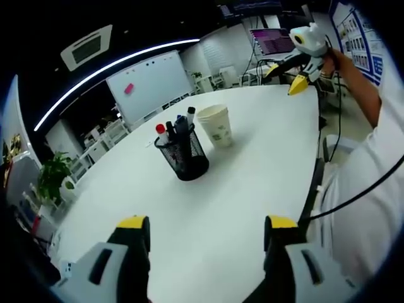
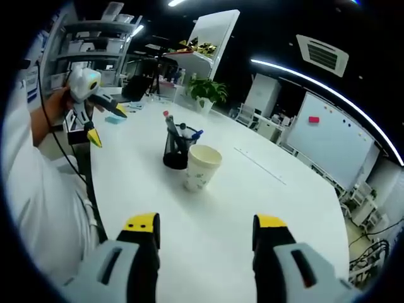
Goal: Place the scattered laser pointers and whiteboard markers into the pen holder and stack the scattered paper cups together
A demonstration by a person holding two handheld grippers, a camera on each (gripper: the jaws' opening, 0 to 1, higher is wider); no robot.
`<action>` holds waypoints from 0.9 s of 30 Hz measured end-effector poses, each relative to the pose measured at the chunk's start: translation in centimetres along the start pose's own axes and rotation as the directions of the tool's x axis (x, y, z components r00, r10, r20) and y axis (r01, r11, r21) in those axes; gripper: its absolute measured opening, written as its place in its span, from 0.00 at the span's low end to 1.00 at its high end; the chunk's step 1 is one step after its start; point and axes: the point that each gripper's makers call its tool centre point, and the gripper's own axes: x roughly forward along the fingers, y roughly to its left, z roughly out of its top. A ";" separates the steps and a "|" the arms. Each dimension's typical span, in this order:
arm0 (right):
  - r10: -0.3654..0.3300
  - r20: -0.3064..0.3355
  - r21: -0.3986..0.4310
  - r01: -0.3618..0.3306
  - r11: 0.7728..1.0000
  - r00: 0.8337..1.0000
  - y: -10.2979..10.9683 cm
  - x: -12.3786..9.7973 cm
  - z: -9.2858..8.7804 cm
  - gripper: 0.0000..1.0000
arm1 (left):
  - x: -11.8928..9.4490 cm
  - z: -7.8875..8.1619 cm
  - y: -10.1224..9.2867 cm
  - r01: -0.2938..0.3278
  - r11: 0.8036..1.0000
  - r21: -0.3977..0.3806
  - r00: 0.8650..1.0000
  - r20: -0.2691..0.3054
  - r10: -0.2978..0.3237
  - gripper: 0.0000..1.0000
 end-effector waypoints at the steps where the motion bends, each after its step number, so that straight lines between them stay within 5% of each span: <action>1: 0.000 -0.002 0.000 0.000 1.000 1.000 0.0 0.0 -0.1 0.59 | 0.0 0.0 0.0 0.002 1.000 0.001 1.000 -0.002 -0.002 0.74; 27: -0.007 -0.035 0.029 0.008 1.000 0.999 -0.1 -1.1 -1.6 0.59 | -0.7 -0.2 -0.3 0.004 1.000 0.019 1.000 -0.023 -0.004 0.72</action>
